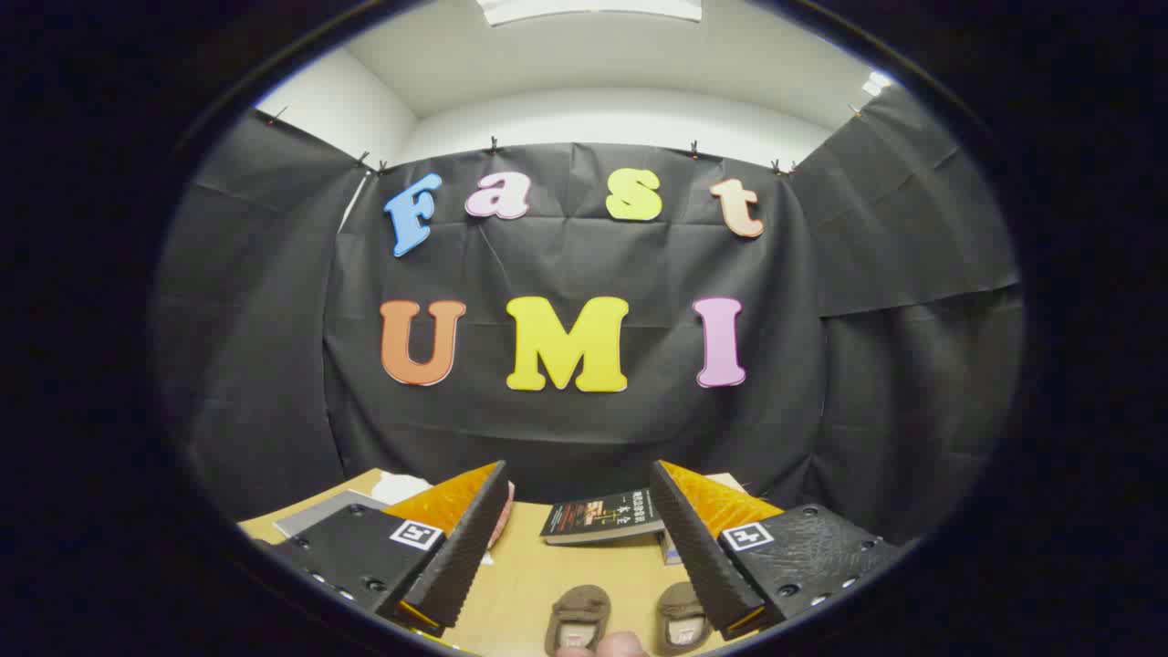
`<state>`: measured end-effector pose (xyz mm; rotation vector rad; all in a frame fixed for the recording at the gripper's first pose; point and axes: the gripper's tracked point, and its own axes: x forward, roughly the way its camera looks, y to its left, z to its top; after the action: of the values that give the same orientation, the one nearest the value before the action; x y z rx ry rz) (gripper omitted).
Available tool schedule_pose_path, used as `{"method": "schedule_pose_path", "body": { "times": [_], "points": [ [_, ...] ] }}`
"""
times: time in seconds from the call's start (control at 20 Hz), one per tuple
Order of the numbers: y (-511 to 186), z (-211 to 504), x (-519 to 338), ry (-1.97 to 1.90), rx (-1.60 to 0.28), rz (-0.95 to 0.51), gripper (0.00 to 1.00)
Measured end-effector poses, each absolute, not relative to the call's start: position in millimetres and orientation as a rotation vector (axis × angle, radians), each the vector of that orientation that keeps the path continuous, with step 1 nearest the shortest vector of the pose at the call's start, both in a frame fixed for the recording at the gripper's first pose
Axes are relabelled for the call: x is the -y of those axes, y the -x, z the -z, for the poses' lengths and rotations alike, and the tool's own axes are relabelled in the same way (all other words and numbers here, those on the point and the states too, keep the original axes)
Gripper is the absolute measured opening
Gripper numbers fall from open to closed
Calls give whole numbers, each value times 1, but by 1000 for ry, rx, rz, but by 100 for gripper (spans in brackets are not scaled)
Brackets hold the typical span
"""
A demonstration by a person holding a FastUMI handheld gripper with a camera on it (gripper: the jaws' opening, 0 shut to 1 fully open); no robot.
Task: Open the storage box then place both shoes into the box .Put the left shoe in first, then the right shoe, with the right side of both shoes facing outward in a uniform manner.
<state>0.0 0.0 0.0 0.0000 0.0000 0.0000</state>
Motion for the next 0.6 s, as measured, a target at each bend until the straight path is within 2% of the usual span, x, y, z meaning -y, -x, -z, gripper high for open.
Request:
{"method": "schedule_pose_path", "body": {
  "times": [0.6],
  "points": [
    [0, -2, 4, -13, -9, 3, 95]
  ]
}}
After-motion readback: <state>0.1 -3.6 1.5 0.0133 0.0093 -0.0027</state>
